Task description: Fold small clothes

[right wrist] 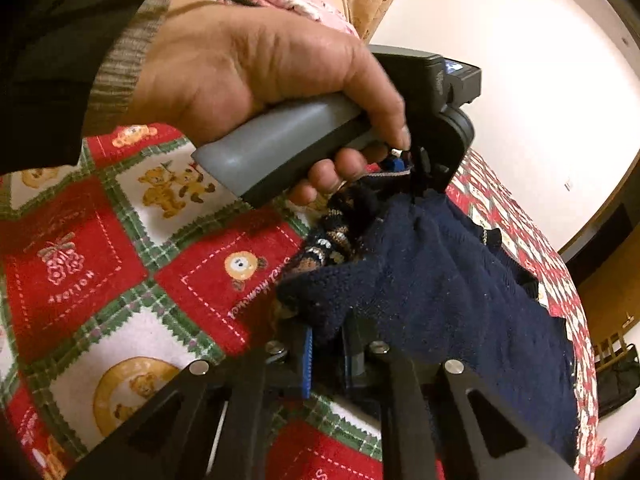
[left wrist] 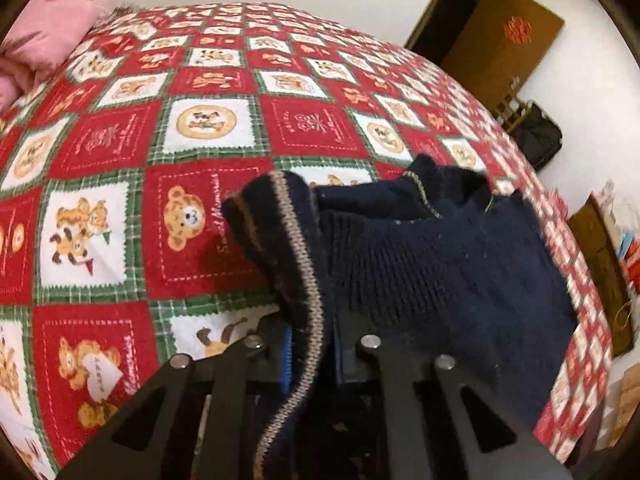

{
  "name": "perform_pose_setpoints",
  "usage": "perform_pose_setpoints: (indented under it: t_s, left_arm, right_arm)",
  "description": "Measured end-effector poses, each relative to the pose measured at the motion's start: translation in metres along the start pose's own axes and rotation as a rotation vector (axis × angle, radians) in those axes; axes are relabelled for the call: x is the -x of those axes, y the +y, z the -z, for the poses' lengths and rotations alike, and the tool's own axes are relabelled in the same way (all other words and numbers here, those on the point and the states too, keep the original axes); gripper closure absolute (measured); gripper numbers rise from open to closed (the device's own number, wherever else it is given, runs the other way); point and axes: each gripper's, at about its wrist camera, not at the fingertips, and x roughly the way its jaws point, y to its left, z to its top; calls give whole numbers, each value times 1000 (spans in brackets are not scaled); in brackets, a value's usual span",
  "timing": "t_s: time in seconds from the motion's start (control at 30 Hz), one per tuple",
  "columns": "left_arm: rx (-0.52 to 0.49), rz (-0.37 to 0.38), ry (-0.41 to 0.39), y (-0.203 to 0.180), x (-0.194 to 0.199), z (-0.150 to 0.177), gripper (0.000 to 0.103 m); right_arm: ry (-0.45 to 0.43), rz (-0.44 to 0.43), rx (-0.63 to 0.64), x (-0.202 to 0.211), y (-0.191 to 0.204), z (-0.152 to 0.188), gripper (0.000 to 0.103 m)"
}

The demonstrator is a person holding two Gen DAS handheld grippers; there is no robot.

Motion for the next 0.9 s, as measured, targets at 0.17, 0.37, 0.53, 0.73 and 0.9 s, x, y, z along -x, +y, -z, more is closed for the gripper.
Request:
perform_pose_setpoints:
  t_s: [0.17, 0.37, 0.53, 0.73, 0.9]
  left_arm:
    - [111, 80, -34, 6, 14, -3, 88]
    - [155, 119, -64, -9, 27, -6, 88]
    - [164, 147, -103, -32, 39, -16, 88]
    - [110, 170, -124, -77, 37, -28, 89]
    - [72, 177, -118, -112, 28, -38, 89]
  right_arm:
    - [-57, -30, -65, 17, -21, 4, 93]
    - [-112, -72, -197, 42, -65, 11, 93]
    - [-128, -81, -317, 57, -110, 23, 93]
    - [-137, -82, -445, 67, -151, 46, 94]
    - [-146, -76, -529, 76, -178, 70, 94]
